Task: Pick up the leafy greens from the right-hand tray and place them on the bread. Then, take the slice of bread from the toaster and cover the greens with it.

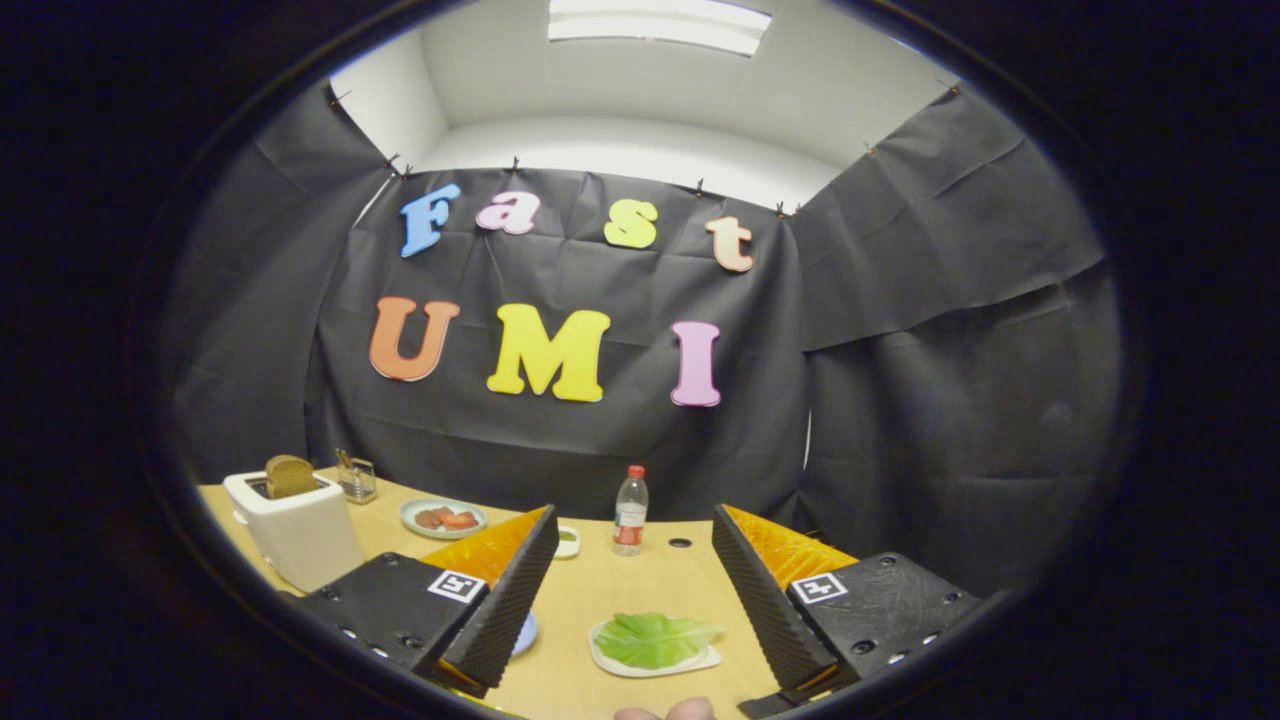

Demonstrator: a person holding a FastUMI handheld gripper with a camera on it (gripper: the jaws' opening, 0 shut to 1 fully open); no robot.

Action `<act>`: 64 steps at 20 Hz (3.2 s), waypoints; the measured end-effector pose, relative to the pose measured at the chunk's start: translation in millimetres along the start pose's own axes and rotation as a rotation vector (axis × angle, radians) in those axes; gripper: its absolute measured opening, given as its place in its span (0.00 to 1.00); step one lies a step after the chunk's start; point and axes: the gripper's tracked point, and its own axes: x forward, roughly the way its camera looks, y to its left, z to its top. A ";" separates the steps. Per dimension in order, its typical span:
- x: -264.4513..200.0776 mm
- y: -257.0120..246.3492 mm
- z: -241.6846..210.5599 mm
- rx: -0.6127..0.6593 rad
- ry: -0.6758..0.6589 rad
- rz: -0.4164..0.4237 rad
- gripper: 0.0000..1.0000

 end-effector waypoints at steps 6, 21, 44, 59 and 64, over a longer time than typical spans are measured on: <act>19.7 -55.6 -48.0 0.011 0.122 0.005 0.95; 98.9 -64.4 -216.0 0.406 0.660 0.049 0.96; 136.6 -51.0 -229.6 0.628 0.678 0.046 0.00; 103.0 72.6 -79.2 0.640 0.466 0.255 0.00; 95.9 159.2 -56.5 0.651 0.444 0.355 0.00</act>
